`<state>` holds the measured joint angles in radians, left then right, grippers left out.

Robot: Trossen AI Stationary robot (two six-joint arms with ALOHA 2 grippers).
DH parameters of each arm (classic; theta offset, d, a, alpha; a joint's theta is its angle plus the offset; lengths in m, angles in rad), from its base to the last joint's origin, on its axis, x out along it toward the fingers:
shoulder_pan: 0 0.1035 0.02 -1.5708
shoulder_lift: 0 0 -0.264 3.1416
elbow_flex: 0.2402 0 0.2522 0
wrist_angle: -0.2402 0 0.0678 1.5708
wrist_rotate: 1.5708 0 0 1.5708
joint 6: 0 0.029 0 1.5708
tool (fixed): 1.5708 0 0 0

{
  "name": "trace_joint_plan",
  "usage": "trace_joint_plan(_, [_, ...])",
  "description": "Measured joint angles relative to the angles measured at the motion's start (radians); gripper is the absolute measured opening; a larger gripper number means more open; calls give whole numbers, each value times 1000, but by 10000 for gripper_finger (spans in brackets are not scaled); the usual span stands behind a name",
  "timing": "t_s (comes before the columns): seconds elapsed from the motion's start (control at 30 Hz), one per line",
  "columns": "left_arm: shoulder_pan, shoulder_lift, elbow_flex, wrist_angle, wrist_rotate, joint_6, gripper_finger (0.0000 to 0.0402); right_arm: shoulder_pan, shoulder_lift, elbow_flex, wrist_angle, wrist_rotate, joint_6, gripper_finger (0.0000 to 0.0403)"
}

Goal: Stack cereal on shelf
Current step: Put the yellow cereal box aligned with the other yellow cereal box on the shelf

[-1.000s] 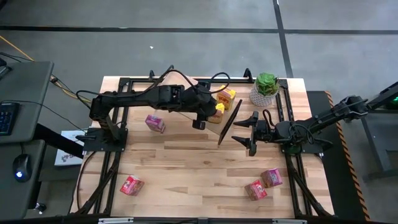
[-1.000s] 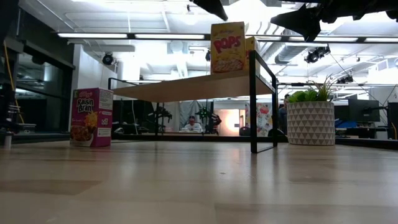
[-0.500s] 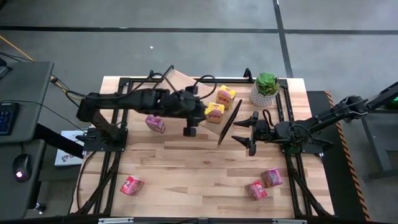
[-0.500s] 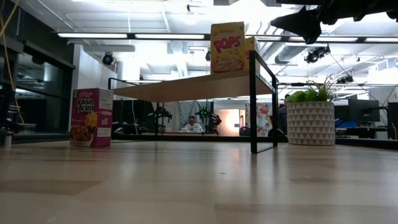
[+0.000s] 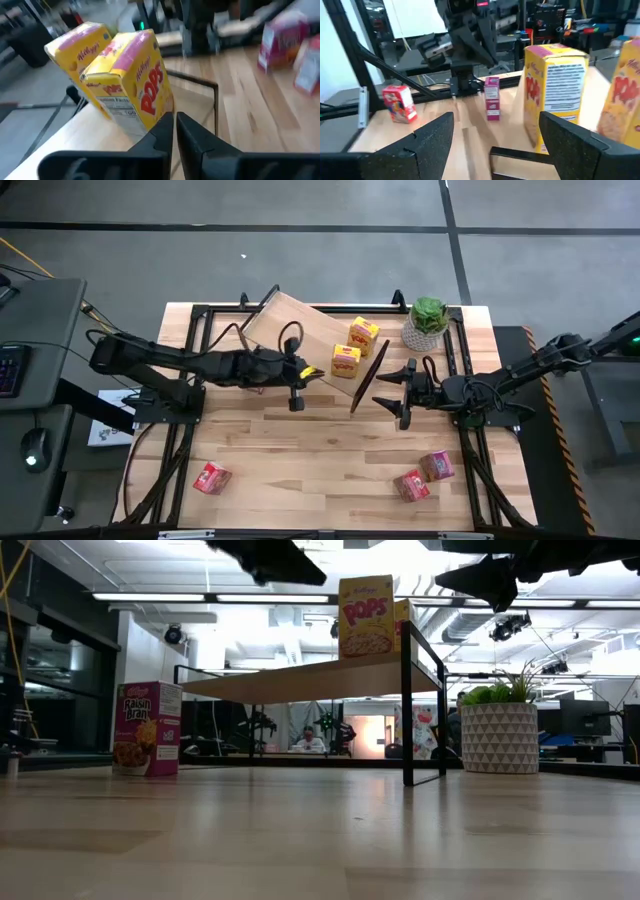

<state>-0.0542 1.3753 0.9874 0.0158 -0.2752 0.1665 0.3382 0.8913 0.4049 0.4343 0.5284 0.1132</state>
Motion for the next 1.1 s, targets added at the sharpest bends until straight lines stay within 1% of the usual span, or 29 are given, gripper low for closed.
trace_joint_plan(0.1, [4, -13, -93, 150, 4, -9, 3, 0, 0, 0, 36, 55, -44, 280])
trace_joint_plan(0.17, [3, -14, -124, 242, 7, -8, 3, 0, 0, 0, 69, 120, -83, 260])
trace_joint_plan(0.2, [3, -15, -132, 272, 8, -8, 4, 0, 0, 0, 89, 152, -92, 244])
trace_joint_plan(0.23, [3, -15, -137, 296, 9, -8, 4, 0, 0, 0, 101, 190, -95, 225])
trace_joint_plan(0.3, [6, -15, -139, 306, 19, -13, 1, 2, 0, 0, 117, 261, -103, 171])
trace_joint_plan(0.37, [9, -15, -140, 311, 50, -35, 1, 3, 0, 0, 117, 329, -104, 102])
trace_joint_plan(0.4, [12, -15, -140, 312, 66, -45, 1, 4, 0, 0, 117, 355, -104, 61])
trace_joint_plan(0.43, [14, -11, -140, 316, 80, -55, 1, 4, 0, 0, 115, 375, -107, 32])
trace_joint_plan(0.47, [15, 2, -139, 331, 93, -61, 1, 4, 0, 0, 115, 392, -113, 17])
trace_joint_plan(0.57, [15, 42, -142, 328, 88, -77, 0, 4, 0, 0, 116, 423, -91, 26])
trace_joint_plan(0.7, [15, 122, -141, 361, 65, -95, 0, 10, 0, 0, 107, 439, -99, 5])
trace_joint_plan(0.83, [20, 180, -141, 426, 63, -94, 0, 10, 0, 0, 104, 432, -105, 8])
trace_joint_plan(1.0, [56, 193, -140, 425, 32, -87, 0, 10, 0, 0, 80, 431, -95, 3])
trace_joint_plan(1.1, [79, 194, -140, 427, 34, -87, 0, 10, 0, 0, 78, 422, -91, 1])
